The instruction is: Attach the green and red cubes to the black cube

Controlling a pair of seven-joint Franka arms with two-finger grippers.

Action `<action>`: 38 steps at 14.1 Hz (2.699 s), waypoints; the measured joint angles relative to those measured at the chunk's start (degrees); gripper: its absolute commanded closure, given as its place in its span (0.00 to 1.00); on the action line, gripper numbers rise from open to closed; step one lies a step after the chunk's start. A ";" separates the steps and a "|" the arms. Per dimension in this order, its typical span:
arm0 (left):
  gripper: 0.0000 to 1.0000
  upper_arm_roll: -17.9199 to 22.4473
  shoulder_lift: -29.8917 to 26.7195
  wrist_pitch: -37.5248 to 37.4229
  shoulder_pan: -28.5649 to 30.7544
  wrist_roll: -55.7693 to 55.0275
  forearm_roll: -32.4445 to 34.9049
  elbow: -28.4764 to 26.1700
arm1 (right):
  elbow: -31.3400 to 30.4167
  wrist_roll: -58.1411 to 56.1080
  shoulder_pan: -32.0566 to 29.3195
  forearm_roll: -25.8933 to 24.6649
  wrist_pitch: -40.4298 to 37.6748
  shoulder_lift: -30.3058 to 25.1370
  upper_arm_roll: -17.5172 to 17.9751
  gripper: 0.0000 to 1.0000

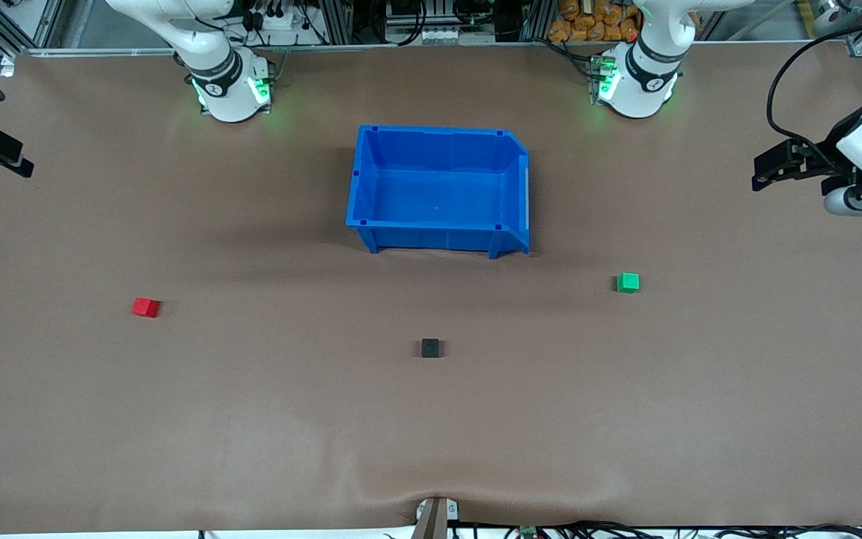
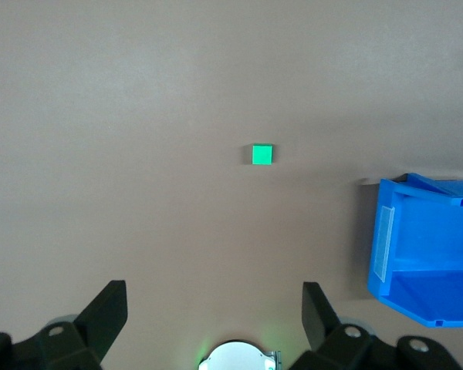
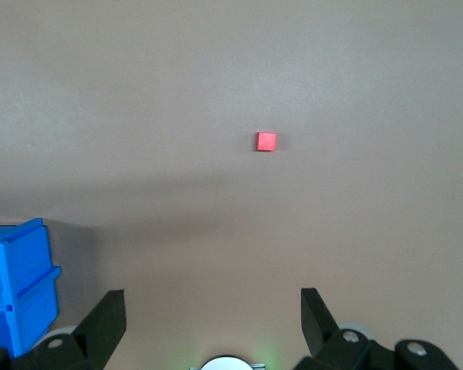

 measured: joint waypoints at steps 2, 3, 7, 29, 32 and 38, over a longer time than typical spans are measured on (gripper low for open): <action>0.00 0.00 0.02 0.00 0.00 0.00 0.01 0.00 | 0.00 0.00 0.00 0.00 0.00 0.00 -0.03 0.00; 0.00 0.00 0.03 0.00 0.00 0.00 0.02 0.00 | 0.00 0.00 0.00 0.00 0.00 0.00 -0.04 0.00; 0.00 0.00 0.09 -0.17 0.01 -0.01 0.03 -0.06 | -0.17 0.00 -0.29 -0.04 1.65 1.34 -0.15 0.00; 0.00 -0.75 12.78 44.13 -1.30 -9.22 0.00 -32.29 | 0.15 0.84 -6.21 0.52 26.07 42.56 -0.79 0.21; 0.00 -0.80 16.65 51.78 -1.69 -9.22 0.00 -35.26 | 0.19 0.68 -6.48 0.37 30.89 45.55 -0.83 0.50; 0.00 -0.90 23.53 58.40 -3.18 -9.22 0.00 -35.34 | 0.20 0.71 -6.70 0.41 31.34 48.16 -0.74 0.48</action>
